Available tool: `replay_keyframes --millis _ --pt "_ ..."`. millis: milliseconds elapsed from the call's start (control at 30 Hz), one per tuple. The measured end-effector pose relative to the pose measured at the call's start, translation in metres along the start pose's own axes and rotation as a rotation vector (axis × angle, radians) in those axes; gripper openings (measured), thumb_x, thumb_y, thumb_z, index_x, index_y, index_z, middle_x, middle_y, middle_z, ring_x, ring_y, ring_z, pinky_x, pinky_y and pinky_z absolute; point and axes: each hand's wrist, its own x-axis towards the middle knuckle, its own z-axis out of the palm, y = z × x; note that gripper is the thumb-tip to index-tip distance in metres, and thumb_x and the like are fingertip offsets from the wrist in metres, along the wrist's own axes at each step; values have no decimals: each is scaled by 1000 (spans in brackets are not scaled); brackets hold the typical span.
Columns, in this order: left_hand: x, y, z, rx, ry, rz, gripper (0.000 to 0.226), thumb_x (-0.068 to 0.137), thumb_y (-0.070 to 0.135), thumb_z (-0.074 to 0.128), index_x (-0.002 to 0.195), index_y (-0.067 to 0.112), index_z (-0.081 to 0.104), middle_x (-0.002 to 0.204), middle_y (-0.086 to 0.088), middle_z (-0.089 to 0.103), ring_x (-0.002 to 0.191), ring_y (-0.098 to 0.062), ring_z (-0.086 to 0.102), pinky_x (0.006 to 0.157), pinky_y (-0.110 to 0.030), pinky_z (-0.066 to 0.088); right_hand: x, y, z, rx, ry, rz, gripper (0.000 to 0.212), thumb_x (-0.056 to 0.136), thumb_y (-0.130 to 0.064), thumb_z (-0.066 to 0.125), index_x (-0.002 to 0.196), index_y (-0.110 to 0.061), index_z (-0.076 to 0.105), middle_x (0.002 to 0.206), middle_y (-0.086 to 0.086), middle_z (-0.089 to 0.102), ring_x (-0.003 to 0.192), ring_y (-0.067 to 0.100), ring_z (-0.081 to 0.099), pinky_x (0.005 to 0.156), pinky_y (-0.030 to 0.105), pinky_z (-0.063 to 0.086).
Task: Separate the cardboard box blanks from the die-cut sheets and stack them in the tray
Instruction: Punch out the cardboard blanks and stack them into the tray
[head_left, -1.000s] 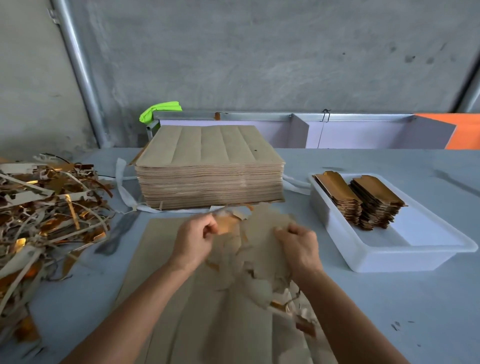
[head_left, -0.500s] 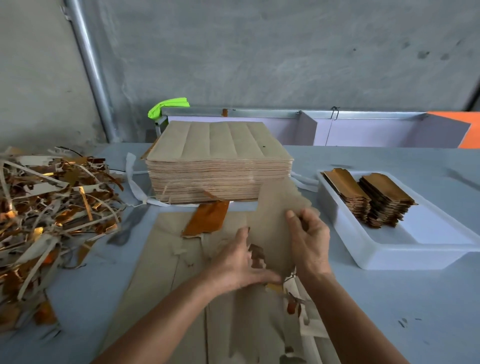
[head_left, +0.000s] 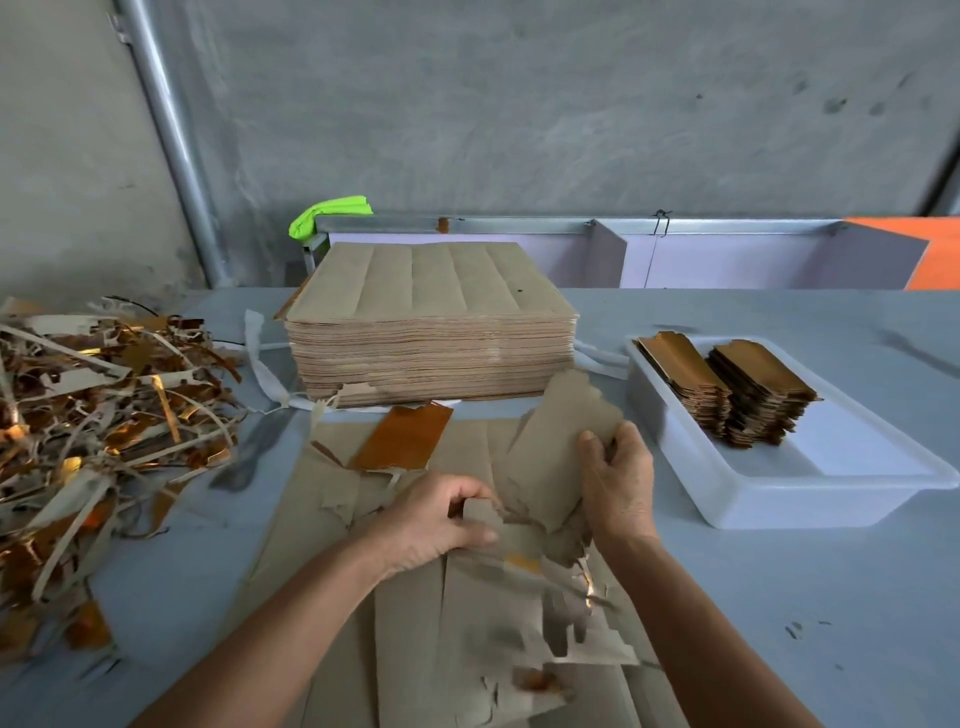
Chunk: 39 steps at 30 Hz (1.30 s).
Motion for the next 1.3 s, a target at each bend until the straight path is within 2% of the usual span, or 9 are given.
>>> replay_keyframes --millis 233,267,300,467,567,700,833,1133,1300 --pt "-1 -3 2 50 -28 52 25 82 18 72 103 30 65 106 1 65 97 2 61 92 -19 48 -9 -4 1 -53 -206 -26 24 86 -6 57 102 -18 44 90 -3 54 81 14 54 73 39 54" --pt "-3 -4 1 48 -48 54 24 83 16 70 101 32 65 106 3 62 91 4 61 98 -18 30 -7 -3 -2 -68 -175 -42 29 86 -4 56 109 -17 45 90 -4 54 79 14 52 76 40 53" --pt "-4 -6 -2 50 -63 53 25 85 15 68 100 34 64 104 6 63 88 7 61 71 -6 35 -4 -3 -7 -84 -125 -60 40 86 -1 54 121 -17 43 91 -6 54 80 15 51 80 42 51" --pt "-8 -10 -22 -23 -48 71 19 84 9 68 89 27 63 86 13 67 83 0 63 77 -21 51 19 -7 -38 -80 86 -131 84 82 9 45 150 -30 16 130 2 47 112 27 49 94 42 44" --pt "-10 -12 -33 -75 -14 89 12 81 4 70 87 12 63 90 -7 68 88 -28 64 82 -38 52 29 -10 -55 -104 124 -146 89 81 10 44 149 -38 13 119 -3 43 103 25 47 91 48 45" --pt "-11 -15 -39 -133 21 90 23 75 -1 74 78 12 56 74 1 61 72 -13 58 66 -21 50 24 -16 -57 -272 -70 -336 93 80 14 46 148 -40 15 114 -1 46 92 18 45 76 31 38" --pt "-15 -9 -36 -14 56 196 38 69 3 80 64 25 49 77 3 66 76 -6 63 67 -17 50 24 -20 -47 -446 -187 -418 49 89 8 46 128 -20 57 117 12 54 91 17 47 64 5 38" --pt "-25 0 -19 183 149 408 51 74 -11 69 55 27 41 74 -12 58 70 -34 56 65 -44 47 -7 -19 -11 -647 -603 -445 28 94 -7 50 115 -11 68 118 6 64 100 13 58 79 5 37" --pt "-26 -11 -18 63 152 349 50 77 -5 71 55 26 39 108 3 60 93 -11 64 84 -24 51 -26 -19 -9 -411 -827 -309 53 90 -49 46 86 0 67 84 12 66 72 22 59 69 26 47"
